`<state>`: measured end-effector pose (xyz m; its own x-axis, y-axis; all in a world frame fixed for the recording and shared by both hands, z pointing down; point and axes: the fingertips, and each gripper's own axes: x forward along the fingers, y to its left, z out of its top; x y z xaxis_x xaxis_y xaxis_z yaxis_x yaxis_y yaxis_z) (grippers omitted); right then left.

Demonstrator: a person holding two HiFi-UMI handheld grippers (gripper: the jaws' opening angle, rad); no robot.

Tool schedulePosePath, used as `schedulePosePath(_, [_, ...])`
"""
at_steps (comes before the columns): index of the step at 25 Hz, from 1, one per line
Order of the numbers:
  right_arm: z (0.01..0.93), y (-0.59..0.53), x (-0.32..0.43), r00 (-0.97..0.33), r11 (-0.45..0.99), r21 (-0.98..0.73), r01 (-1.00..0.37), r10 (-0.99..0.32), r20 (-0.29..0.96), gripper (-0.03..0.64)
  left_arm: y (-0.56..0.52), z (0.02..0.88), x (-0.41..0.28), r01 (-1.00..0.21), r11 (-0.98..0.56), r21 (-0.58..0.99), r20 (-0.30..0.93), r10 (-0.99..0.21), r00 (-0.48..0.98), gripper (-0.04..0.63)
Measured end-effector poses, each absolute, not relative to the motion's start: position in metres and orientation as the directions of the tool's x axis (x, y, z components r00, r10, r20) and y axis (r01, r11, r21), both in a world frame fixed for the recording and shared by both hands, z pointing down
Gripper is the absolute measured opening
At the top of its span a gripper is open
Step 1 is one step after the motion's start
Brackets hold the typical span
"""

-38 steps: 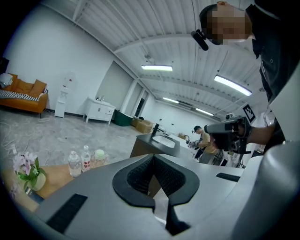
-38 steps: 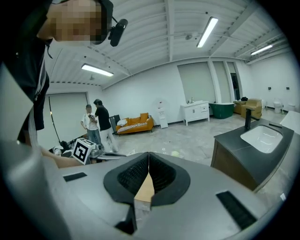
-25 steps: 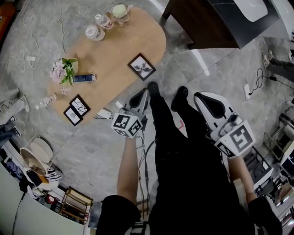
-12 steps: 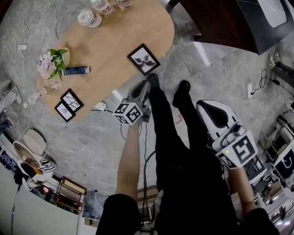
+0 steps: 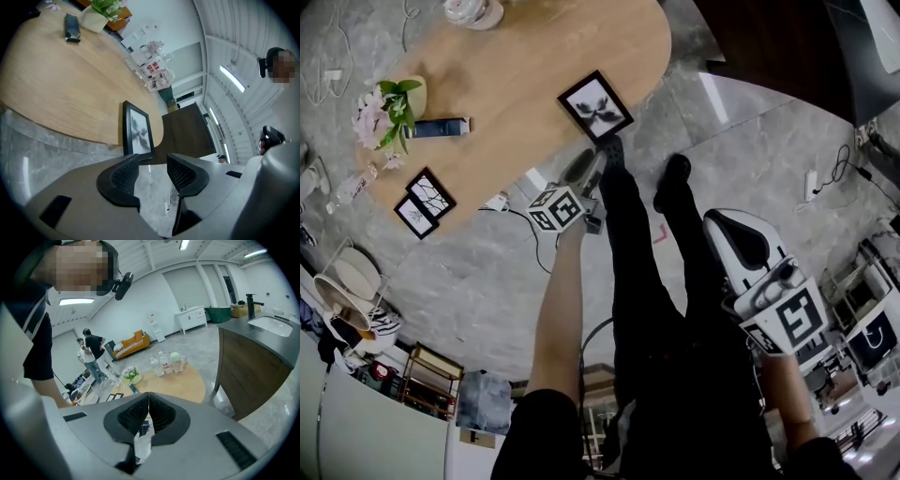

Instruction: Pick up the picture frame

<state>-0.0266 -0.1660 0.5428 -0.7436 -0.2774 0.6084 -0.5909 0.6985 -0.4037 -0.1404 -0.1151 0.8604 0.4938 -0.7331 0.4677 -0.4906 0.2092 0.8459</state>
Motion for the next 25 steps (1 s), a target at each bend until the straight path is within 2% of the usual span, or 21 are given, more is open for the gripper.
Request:
schedulePosePath(5, [0.558,-0.164,-0.023,-0.729,0.686,-0.405,-0.605,-0.272,0.628,0.012,-0.114,0.885,-0.135,-0.424,0.245,0.872,0.457,-0.719,0.524,0.256])
schedulePosePath(10, [0.566,-0.165,-0.025,-0.723,0.676,-0.408,-0.613,-0.27,0.636,0.012,-0.121,0.902,-0.14,-0.337,0.283,0.898,0.424,-0.761,0.492,0.285])
schedulePosePath(14, [0.57,-0.163,-0.021,-0.714,0.67,-0.407,-0.62,-0.267,0.648,0.012,-0.131,0.905,-0.142,-0.265,0.304,0.915,0.397,-0.794,0.46,0.285])
schedulePosePath(17, [0.573,-0.162,-0.019,-0.709,0.663,-0.408,-0.628,-0.27,0.652,0.012,-0.137,0.911,-0.143,-0.255,0.312,0.915,0.398,-0.799,0.451,0.285])
schedulePosePath(25, [0.578,-0.158,-0.02,-0.708,0.655,-0.416,-0.631,-0.268,0.653,0.012,-0.151,0.917,-0.139,-0.236,0.31,0.921,0.387,-0.795,0.468,0.236])
